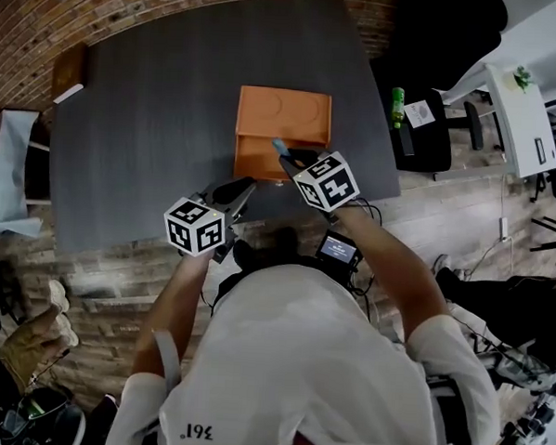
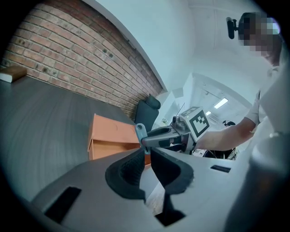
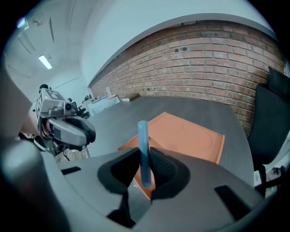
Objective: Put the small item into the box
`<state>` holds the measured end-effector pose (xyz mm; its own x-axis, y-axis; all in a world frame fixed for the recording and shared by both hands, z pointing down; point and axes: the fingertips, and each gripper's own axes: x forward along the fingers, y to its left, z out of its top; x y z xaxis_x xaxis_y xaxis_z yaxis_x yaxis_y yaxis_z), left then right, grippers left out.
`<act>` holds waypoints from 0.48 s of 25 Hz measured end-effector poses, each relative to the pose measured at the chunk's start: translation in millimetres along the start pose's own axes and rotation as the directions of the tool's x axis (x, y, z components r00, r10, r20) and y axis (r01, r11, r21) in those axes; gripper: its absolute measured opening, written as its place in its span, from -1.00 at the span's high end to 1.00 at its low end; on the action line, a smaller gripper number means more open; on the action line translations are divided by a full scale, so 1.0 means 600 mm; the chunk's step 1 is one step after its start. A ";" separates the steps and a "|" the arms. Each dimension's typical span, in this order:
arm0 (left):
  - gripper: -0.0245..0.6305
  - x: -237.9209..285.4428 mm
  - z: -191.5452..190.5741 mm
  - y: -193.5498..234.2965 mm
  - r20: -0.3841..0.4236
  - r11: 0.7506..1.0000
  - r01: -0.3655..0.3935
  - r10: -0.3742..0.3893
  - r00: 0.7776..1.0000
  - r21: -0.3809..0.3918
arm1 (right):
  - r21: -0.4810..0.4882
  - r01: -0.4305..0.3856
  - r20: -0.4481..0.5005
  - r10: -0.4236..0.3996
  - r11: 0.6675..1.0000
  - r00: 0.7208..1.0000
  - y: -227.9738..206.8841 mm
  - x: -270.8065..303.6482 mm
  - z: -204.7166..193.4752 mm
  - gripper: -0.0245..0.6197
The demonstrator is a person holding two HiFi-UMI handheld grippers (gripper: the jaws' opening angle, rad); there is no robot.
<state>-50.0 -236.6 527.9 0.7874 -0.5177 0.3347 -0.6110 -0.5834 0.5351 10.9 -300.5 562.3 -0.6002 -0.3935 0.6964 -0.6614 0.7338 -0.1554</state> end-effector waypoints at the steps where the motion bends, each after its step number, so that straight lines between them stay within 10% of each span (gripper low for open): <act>1: 0.78 0.003 -0.003 0.002 -0.003 1.000 -0.004 0.004 1.000 -0.008 | -0.009 0.002 -0.016 -0.002 1.000 1.000 -0.003 0.007 -0.007 0.67; 12: 0.78 0.025 -0.028 0.037 -0.024 0.998 -0.045 0.043 0.999 -0.053 | -0.106 -0.030 -0.191 0.009 0.994 0.982 -0.009 0.088 -0.058 0.67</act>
<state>-50.5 -246.9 557.7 0.7619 -0.5271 0.3765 -0.6404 -0.5255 0.5601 -1.6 -306.1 624.3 -0.5093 -0.2735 0.8160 -0.5913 0.8001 -0.1009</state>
